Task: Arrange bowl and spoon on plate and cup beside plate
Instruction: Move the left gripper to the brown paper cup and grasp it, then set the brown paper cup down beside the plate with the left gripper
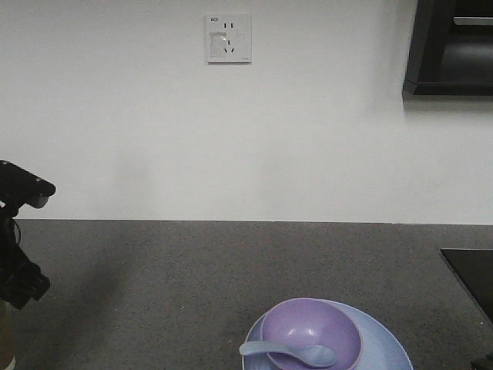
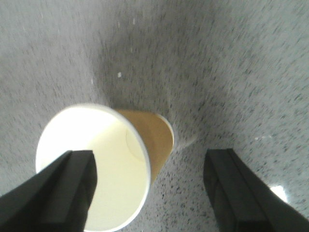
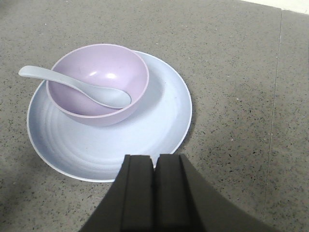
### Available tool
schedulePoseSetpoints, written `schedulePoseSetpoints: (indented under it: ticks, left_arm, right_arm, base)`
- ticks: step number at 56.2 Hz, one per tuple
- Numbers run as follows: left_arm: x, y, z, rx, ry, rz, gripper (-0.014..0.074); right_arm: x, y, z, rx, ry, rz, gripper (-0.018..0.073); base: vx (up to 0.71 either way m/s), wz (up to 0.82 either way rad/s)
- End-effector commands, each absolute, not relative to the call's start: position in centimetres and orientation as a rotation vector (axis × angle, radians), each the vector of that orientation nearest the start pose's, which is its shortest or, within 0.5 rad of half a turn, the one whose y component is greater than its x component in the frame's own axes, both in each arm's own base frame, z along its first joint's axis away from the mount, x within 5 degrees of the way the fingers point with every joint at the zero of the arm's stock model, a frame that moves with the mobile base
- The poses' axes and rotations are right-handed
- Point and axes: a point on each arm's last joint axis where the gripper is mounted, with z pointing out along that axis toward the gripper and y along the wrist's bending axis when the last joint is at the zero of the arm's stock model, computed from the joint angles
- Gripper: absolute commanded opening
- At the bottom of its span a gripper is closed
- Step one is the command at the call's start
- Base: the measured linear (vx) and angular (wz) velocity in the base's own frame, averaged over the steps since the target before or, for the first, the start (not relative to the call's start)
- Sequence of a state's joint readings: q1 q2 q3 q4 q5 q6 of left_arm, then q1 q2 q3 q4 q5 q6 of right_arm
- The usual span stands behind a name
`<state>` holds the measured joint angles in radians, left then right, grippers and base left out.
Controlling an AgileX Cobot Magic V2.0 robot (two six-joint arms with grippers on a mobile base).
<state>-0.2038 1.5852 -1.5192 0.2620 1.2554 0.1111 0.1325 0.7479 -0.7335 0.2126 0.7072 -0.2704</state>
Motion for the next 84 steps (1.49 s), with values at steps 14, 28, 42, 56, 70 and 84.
schedulePoseSetpoints:
  ticks: [14,28,42,56,70,84]
  left_arm:
    - [32.3,-3.6,33.1,0.445,2.758,0.247,0.0586]
    - [33.1,-3.7,32.1,0.443,2.762,0.23,0.0418]
    - [32.8,-3.7,32.7,0.52,2.732,0.243,-0.0009]
    - [31.1,-6.4,37.3,0.645,2.536,0.178,-0.0006]
    - [29.9,-13.2,41.6,0.883,2.304,-0.008,-0.0004]
    - [30.1,-20.4,39.7,1.1,2.264,-0.081,-0.0003]
  right_arm:
    - [14.1,3.1,34.5,-0.32,2.07,0.156,-0.0008]
    - [14.0,3.1,34.4,-0.324,2.081,0.157,-0.0008]
    - [14.0,3.1,34.4,-0.323,2.08,0.159,-0.0008]
    - [14.0,3.1,34.5,-0.302,2.084,0.172,-0.0008]
    - [14.0,3.1,34.5,-0.298,2.084,0.176,-0.0008]
    - [14.0,3.1,34.5,-0.298,2.084,0.176,-0.0008]
  base:
    - [0.0,0.0]
    - [0.0,0.0]
    - [0.0,0.0]
    - [0.0,0.0]
    - [0.0,0.0]
    - [0.0,0.0]
